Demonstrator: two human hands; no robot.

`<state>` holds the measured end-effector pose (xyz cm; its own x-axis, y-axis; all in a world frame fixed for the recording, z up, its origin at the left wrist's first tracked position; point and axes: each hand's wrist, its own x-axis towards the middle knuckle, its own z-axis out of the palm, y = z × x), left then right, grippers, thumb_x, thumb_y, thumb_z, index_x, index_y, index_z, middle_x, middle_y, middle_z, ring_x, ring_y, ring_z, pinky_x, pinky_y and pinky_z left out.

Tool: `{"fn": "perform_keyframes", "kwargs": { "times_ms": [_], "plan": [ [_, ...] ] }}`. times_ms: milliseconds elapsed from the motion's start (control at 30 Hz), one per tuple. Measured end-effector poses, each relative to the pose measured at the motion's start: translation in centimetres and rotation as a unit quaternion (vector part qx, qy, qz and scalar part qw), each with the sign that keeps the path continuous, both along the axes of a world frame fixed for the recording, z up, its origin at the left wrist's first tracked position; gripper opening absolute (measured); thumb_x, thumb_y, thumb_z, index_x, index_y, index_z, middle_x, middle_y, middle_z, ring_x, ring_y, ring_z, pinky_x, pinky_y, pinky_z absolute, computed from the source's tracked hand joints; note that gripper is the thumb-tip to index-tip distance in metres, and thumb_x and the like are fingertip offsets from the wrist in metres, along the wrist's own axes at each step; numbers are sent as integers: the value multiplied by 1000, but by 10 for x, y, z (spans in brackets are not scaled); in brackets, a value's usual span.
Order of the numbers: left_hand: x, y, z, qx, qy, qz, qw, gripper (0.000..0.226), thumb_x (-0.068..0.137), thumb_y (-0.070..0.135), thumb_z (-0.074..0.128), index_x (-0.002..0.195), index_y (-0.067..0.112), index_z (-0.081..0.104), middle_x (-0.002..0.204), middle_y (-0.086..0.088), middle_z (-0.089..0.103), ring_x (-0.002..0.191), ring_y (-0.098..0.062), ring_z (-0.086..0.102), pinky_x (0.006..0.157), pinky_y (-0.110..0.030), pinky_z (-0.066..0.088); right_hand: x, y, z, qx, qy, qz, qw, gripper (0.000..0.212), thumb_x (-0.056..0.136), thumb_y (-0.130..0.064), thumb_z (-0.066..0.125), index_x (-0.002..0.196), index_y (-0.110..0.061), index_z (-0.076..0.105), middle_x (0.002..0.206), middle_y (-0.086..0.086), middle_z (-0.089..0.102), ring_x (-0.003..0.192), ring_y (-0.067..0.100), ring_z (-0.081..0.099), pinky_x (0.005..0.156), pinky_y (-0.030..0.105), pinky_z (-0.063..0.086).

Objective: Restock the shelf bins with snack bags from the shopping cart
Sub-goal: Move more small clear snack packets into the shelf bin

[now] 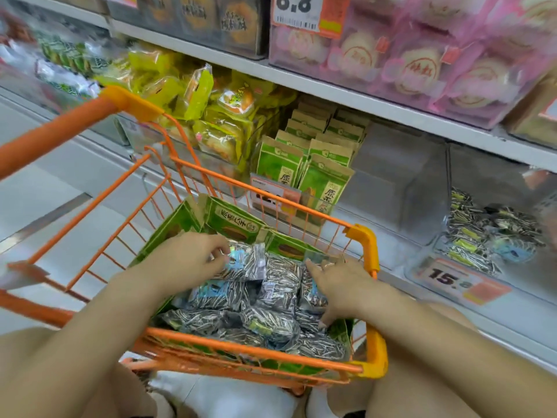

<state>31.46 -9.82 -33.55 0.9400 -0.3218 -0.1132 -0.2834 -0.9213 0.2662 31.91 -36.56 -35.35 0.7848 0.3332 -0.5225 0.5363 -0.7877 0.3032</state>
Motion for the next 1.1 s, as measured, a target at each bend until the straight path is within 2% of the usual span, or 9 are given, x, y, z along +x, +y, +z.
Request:
{"fn": "perform_keyframes", "kwargs": {
  "times_ms": [100, 233, 333, 533, 600, 700, 800, 933, 1100],
  "plan": [
    [-1, 5, -2, 27, -4, 14, 1000, 22, 95, 36, 46, 110, 26, 59, 90, 11, 68, 83, -9, 62, 71, -31, 53, -1, 3, 4, 6, -18, 7, 1000, 115, 74, -62, 68, 153, -14, -2, 118, 12, 58, 108, 32, 57, 70, 37, 45],
    [-2, 7, -2, -16, 0, 25, 1000, 20, 95, 36, 47, 107, 27, 60, 85, 10, 68, 80, -8, 63, 71, -34, 54, -8, -1, 28, 99, 77, -57, 990, 84, 75, -63, 56, 143, -23, 29, 105, 8, 61, 96, 27, 57, 76, 38, 51],
    [-2, 6, -3, 6, -12, 21, 1000, 21, 96, 36, 44, 110, 28, 58, 88, 10, 68, 79, -7, 62, 69, -32, 54, -11, -4, 54, 201, 156, -90, 963, 22, 77, -54, 57, 86, -36, 48, 79, 7, 54, 69, 18, 48, 58, 38, 37],
    [-4, -1, 5, -47, 7, 27, 999, 25, 96, 42, 44, 110, 28, 60, 92, 14, 66, 75, -3, 60, 68, -28, 53, 3, -13, 84, 399, 151, -94, 899, 10, 79, -34, 64, 77, -31, 55, 58, -1, 35, 51, 6, 32, 53, 30, 27],
    [-4, -2, 12, -106, 24, 63, 992, 37, 95, 52, 40, 102, 25, 64, 86, 12, 69, 73, -6, 64, 72, -34, 55, 5, -9, 92, 503, 120, -99, 850, 14, 74, -34, 64, 86, -29, 62, 65, 7, 52, 56, 6, 43, 54, 26, 33],
    [-7, -8, 30, -286, 165, 125, 935, 68, 86, 68, 21, 100, 22, 68, 78, 5, 74, 74, -9, 70, 79, -33, 55, 4, 8, 87, 628, 40, -98, 771, 37, 79, -21, 68, 107, -43, 58, 85, -20, 67, 73, -4, 60, 65, 14, 46],
    [-7, -13, 43, -466, 260, 153, 832, 72, 79, 72, 19, 114, 23, 59, 92, -8, 74, 83, -21, 72, 70, -30, 58, -6, 34, 68, 582, -73, 49, 809, 54, 81, -31, 62, 131, -45, 47, 120, -30, 57, 106, -9, 57, 86, 17, 50],
    [-5, -2, 39, -529, 226, 195, 794, 60, 73, 58, 60, 121, 22, 58, 115, -5, 65, 95, -24, 68, 70, -34, 58, -7, 53, 52, 520, -82, 124, 841, 63, 88, -32, 61, 142, -47, 32, 151, -14, 35, 138, 5, 35, 108, 36, 39],
    [-3, 3, 36, -580, 208, 171, 769, 52, 78, 43, 66, 123, 19, 55, 119, -4, 66, 101, -24, 67, 80, -41, 57, -5, 59, 55, 723, 92, -144, 670, 68, 85, -31, 70, 137, -47, 30, 146, -15, 38, 134, -3, 36, 107, 19, 34]
  ]
}}
